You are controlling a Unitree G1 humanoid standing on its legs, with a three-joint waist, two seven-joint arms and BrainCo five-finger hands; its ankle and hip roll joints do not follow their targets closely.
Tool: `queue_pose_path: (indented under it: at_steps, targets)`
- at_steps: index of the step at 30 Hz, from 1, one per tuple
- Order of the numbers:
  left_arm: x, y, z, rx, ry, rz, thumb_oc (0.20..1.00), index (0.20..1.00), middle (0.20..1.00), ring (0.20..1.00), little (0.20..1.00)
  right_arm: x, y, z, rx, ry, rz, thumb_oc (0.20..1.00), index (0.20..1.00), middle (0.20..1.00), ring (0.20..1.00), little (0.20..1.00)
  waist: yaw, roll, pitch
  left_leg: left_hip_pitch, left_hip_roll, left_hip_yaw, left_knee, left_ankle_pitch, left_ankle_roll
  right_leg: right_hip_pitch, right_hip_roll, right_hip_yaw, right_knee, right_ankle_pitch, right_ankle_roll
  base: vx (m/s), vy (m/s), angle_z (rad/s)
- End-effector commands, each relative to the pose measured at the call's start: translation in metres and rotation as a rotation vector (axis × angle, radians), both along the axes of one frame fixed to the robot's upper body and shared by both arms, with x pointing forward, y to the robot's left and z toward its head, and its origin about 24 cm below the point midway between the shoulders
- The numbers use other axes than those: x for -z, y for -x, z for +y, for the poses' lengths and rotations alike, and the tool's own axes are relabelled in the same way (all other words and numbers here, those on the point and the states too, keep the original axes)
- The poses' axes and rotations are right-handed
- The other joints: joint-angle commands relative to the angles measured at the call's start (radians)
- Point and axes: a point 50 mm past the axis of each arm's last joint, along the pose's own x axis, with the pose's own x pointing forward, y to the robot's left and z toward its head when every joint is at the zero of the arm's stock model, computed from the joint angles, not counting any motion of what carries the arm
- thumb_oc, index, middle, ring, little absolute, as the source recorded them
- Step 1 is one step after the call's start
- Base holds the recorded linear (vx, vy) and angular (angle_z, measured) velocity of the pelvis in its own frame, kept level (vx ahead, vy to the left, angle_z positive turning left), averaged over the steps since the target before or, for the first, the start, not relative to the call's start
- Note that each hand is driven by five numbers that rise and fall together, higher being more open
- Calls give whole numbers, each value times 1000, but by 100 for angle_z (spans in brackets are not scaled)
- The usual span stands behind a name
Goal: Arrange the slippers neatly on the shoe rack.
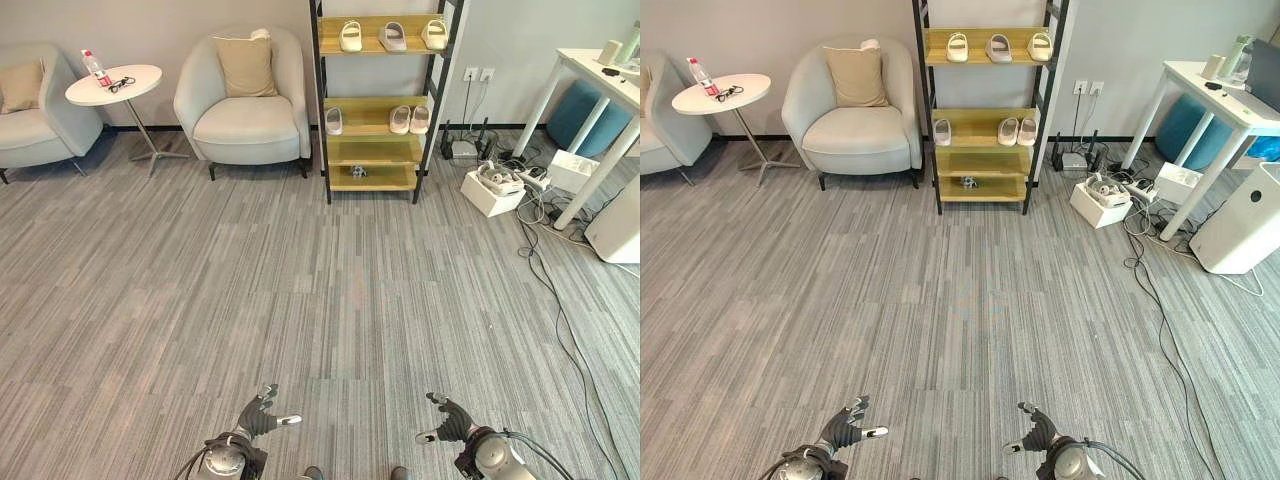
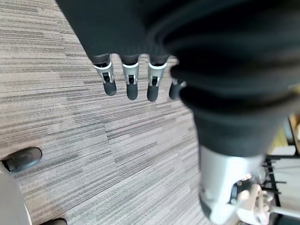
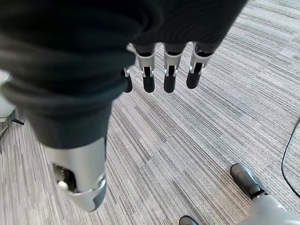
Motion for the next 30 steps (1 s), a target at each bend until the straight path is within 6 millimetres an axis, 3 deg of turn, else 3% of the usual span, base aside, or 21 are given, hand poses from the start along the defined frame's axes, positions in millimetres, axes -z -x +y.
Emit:
queue_pose_path:
  at_steps: [1, 4, 6, 7, 8, 9, 10, 12, 14, 16, 17, 18, 19, 20, 21, 22, 24, 25, 28, 30]
  targets:
    - [-17, -29, 8, 0, -42, -115, 1000, 1000, 1000, 1000, 1000, -14, -28, 14, -52, -22, -100, 1000, 1000, 1000, 1000, 1000, 20, -86, 14, -46, -49, -55, -9, -20, 22, -7, -100, -41, 6, 38, 108, -9, 158, -3]
    - [-20, -36, 7, -5, -40, -137, 1000, 1000, 1000, 1000, 1000, -16, -32, 15, -44, -22, -113, 1000, 1000, 1000, 1000, 1000, 22, -92, 27, -47, -60, -55, -9, -25, 37, -33, -110, -28, 48, 32, 113, -9, 136, -2]
    - [-25, -43, 5, 2, -33, -162, 1000, 1000, 1000, 1000, 1000, -17, -35, 16, -37, -25, -124, 1000, 1000, 1000, 1000, 1000, 20, -93, 50, -38, -73, -48, -9, -36, 62, -113, -126, -4, 197, 29, 128, -13, 205, -16]
    - [-28, -45, 4, 5, -28, -173, 1000, 1000, 1000, 1000, 1000, -18, -38, 17, -42, -25, -126, 1000, 1000, 1000, 1000, 1000, 17, -90, 65, -25, -78, -43, -9, -38, 73, -163, -138, 1, 310, 69, 141, -7, 109, -24]
    - [-28, -46, 4, 5, -28, -173, 1000, 1000, 1000, 1000, 1000, -18, -38, 17, -42, -25, -126, 1000, 1000, 1000, 1000, 1000, 19, -91, 64, -27, -79, -41, -9, -38, 73, -168, -139, 4, 315, 67, 141, 41, 131, -21]
    - [-28, -48, 2, 10, -27, -176, 1000, 1000, 1000, 1000, 1000, -19, -39, 21, -56, -28, -127, 1000, 1000, 1000, 1000, 1000, 7, -84, 82, 1, -79, -35, -9, -44, 80, -229, -144, 5, 422, 123, 147, 85, 81, -21]
    - [-28, -49, 1, 13, -25, -176, 1000, 1000, 1000, 1000, 1000, -19, -38, 21, -59, -31, -126, 1000, 1000, 1000, 1000, 1000, 3, -85, 85, 12, -81, -32, -9, -51, 81, -254, -142, 5, 445, 130, 145, 139, 86, -30]
    - [-29, -50, -1, 17, -21, -179, 1000, 1000, 1000, 1000, 1000, -19, -37, 20, -66, -22, -123, 1000, 1000, 1000, 1000, 1000, -6, -82, 86, 27, -84, -29, -9, -65, 78, -282, -133, -7, 413, 124, 136, 204, -22, -20]
    - [-33, -58, -7, 35, -7, -204, 1000, 1000, 1000, 1000, 1000, -20, -38, 18, -71, -6, -127, 1000, 1000, 1000, 1000, 1000, -38, -89, 86, 63, -87, -50, -9, -103, 58, -313, -100, -41, 225, 132, 130, 383, -164, 5]
    - [-35, -60, -10, 61, 0, -211, 1000, 1000, 1000, 1000, 1000, -19, -34, 13, -77, 6, -119, 1000, 1000, 1000, 1000, 1000, -59, -94, 65, 102, -84, -59, -9, -140, 47, -314, -85, -50, 145, 148, 131, 513, -241, 33]
    - [-31, -56, -11, 57, 5, -188, 1000, 1000, 1000, 1000, 1000, -17, -28, 8, -71, 9, -108, 1000, 1000, 1000, 1000, 1000, -67, -82, 39, 129, -54, -59, 17, -150, 25, -260, -41, -51, 132, 117, 99, 457, -230, 66]
    - [-31, -56, -11, 57, 5, -188, 1000, 1000, 1000, 1000, 1000, -17, -28, 9, -71, 8, -108, 1000, 1000, 1000, 1000, 1000, -68, -84, 38, 127, -56, -60, 17, -147, 25, -261, -43, -51, 130, 120, 99, 419, -263, 76]
    - [-29, -53, -9, 45, 15, -178, 1000, 1000, 1000, 1000, 1000, -18, -28, 5, -67, 11, -113, 1000, 1000, 1000, 1000, 1000, -68, -84, 35, 65, -36, -50, 166, -107, -7, -220, -31, -54, 122, 101, 76, 125, -120, 67]
    - [-29, -53, -9, 45, 16, -178, 1000, 1000, 1000, 1000, 1000, -18, -28, 5, -67, 11, -113, 1000, 1000, 1000, 1000, 1000, -69, -83, 34, 59, -35, -52, 176, -112, -9, -221, -30, -56, 121, 102, 76, 234, -222, 38]
    - [-28, -53, -8, 36, 15, -169, 1000, 1000, 1000, 1000, 1000, -21, -28, -1, -65, 19, -120, 1000, 1000, 1000, 1000, 1000, -58, -90, 51, -26, -40, -68, 347, -43, -34, -184, -27, -57, 116, 83, 46, 151, -149, 12]
    - [-27, -52, -7, 30, 13, -165, 1000, 1000, 1000, 1000, 1000, -22, -29, -4, -64, 27, -122, 1000, 1000, 1000, 1000, 1000, -55, -93, 55, -66, -43, -78, 422, -10, -47, -170, -26, -62, 111, 72, 35, 199, -177, -17]
    - [-24, -50, -6, 16, 11, -146, 1000, 1000, 1000, 1000, 1000, -21, -27, -9, -59, 45, -115, 1000, 1000, 1000, 1000, 1000, -46, -108, 63, -140, -40, -80, 493, 5, -52, -138, -38, -68, 100, 49, 22, 153, -84, -29]
    - [-22, -49, -5, 11, 12, -140, 1000, 1000, 1000, 1000, 1000, -21, -27, -10, -55, 49, -112, 1000, 1000, 1000, 1000, 1000, -43, -112, 64, -168, -35, -68, 495, -4, -47, -124, -43, -72, 94, 40, 20, 195, -37, -8]
    - [-18, -41, -2, -9, 11, -116, 1000, 1000, 1000, 1000, 1000, -21, -24, -15, -36, 51, -113, 1000, 1000, 1000, 1000, 1000, -21, -120, 54, -222, -28, -36, 349, -52, -18, -75, -52, -72, 63, 12, 32, 246, 49, 17]
    - [-15, -35, -2, -8, 12, -101, 1000, 1000, 1000, 1000, 1000, -21, -23, -17, -26, 52, -112, 1000, 1000, 1000, 1000, 1000, -5, -104, 48, -233, 3, -29, 176, 26, -23, -41, -38, -72, 51, -5, 36, 267, 135, -1]
